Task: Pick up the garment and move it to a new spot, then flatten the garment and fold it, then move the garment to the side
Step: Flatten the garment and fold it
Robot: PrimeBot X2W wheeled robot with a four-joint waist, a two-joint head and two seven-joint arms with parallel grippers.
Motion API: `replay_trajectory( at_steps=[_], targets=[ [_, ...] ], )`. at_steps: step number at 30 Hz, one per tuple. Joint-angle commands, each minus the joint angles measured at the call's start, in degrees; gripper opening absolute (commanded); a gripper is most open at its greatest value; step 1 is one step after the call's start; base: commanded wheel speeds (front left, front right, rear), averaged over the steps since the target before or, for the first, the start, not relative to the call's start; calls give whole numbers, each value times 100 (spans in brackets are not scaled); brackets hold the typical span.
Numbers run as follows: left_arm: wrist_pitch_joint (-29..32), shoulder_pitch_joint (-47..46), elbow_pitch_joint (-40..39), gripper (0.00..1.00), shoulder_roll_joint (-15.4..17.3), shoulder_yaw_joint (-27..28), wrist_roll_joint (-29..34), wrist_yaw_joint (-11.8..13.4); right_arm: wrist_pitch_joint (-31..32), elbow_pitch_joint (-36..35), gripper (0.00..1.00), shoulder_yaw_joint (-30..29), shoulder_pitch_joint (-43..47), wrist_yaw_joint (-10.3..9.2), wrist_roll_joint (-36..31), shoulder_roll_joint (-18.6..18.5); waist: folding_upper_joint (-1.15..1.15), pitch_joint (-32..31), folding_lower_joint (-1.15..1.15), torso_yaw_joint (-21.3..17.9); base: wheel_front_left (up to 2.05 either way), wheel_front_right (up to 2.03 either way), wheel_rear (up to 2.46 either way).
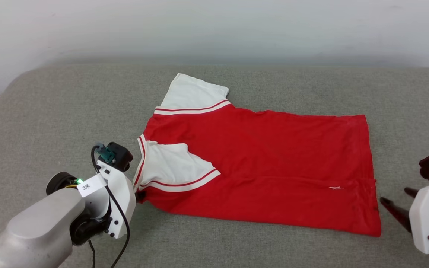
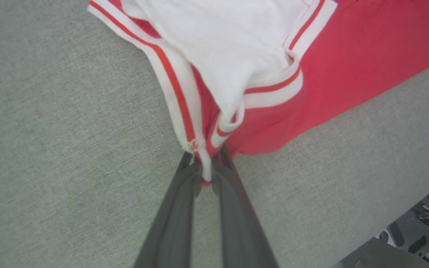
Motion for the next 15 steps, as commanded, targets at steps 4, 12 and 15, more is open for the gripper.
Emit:
replay_trajectory(
  at_steps=[4,12,15],
  targets=[
    [-63,-102,-106,0,-22,17,51,68,153,321,100,174,-111,-5,-43,220,0,120,0,66,0,0,0],
    [-169,-173,-89,0,-93,47,97,93,-56,1494,100,497,-162,-4,-205,662,0,327,0,182,0,0,0],
    [-207,-93,-40,0,-88,27,84,82,-254,1889,100,646,-80,-4,-168,909,0,343,0,200,0,0,0]
  ],
)
